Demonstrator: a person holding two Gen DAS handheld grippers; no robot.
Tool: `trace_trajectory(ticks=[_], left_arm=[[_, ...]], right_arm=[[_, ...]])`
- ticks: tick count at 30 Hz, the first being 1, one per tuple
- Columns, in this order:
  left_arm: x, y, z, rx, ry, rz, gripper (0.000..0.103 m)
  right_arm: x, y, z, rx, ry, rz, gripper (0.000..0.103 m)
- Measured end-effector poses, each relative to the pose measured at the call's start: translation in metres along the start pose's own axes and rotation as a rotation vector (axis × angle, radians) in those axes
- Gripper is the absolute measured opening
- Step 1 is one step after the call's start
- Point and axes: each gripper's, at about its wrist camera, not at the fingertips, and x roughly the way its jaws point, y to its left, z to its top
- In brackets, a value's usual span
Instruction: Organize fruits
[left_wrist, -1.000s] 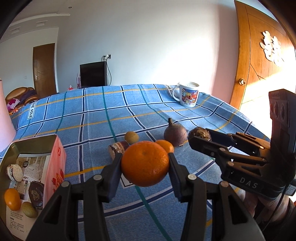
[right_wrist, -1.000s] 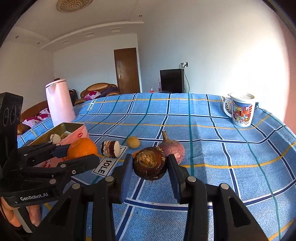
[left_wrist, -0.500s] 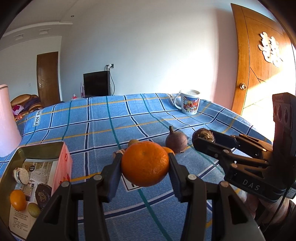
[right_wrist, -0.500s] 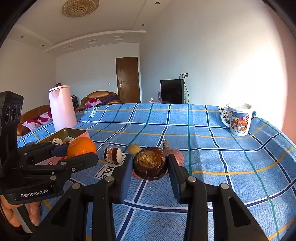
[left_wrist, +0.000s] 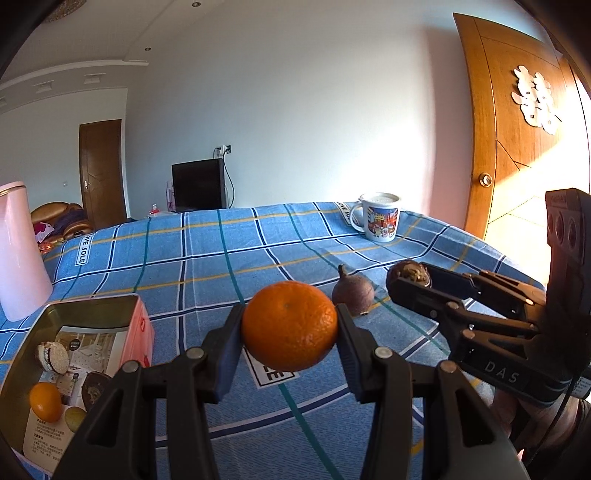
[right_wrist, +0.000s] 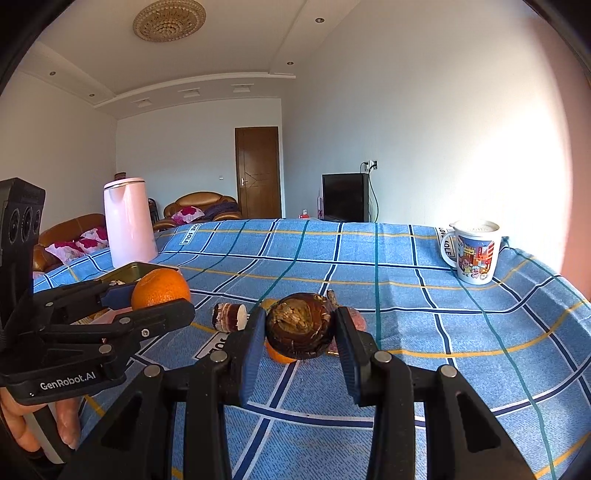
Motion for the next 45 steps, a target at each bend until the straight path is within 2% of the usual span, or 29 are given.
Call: trace_trajectory(ticks=[19, 26, 31, 45], left_arm=[[-0.010, -0.003, -0.002, 0.025, -0.056, 0.021, 0.049], [-0.021, 0.012, -0.003, -0.002, -0.048, 0.026, 0.049], [-0.035, 0.040, -0.003, -0.041, -0.049, 0.082, 0.049], [-0.074, 0.137, -0.020, -0.193, -0.029, 0.266, 0.049]], right_arm=[[-0.015, 0.005, -0.002, -0.035, -0.086, 0.006, 0.040], [-0.005, 0.010, 0.006, -0.037, -0.035, 0.021, 0.040], [0.004, 0.031, 0.022, -0.043, -0.016, 0.108, 0.040], [0.047, 0.136, 0.039, -0.156, 0.091, 0.336, 0.040]])
